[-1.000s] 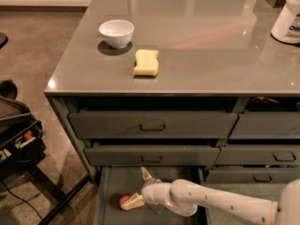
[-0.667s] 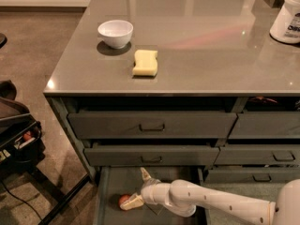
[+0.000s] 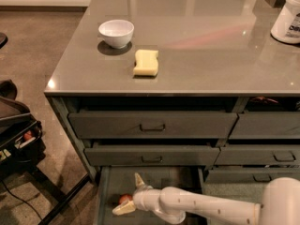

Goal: Pick apple from bottom drawer and place on counter

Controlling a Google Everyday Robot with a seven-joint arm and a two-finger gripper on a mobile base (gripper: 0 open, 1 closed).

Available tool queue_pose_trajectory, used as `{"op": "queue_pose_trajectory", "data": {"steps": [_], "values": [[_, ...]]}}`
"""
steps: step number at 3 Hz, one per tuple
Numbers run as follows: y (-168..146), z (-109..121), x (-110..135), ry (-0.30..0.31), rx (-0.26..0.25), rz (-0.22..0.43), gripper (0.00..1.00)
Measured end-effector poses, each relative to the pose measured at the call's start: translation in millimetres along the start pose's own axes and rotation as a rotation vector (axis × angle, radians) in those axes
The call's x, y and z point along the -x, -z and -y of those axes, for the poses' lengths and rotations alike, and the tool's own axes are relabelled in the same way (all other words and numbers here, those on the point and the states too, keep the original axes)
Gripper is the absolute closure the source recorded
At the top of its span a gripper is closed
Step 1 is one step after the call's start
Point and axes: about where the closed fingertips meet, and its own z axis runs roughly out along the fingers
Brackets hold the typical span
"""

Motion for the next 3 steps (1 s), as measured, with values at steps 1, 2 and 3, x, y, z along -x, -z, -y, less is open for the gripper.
{"op": "queue_pose_trajectory", "data": {"steps": [1, 2, 3], "values": [[-39.8, -24.2, -32.7, -0.045, 0.043, -0.027, 0.00], [-69.2, -41.7, -63.7, -0.069, 0.079, -0.072, 0.00], [-72.3, -44.1, -64.4, -0.068, 0.084, -0.073, 0.00]]}}
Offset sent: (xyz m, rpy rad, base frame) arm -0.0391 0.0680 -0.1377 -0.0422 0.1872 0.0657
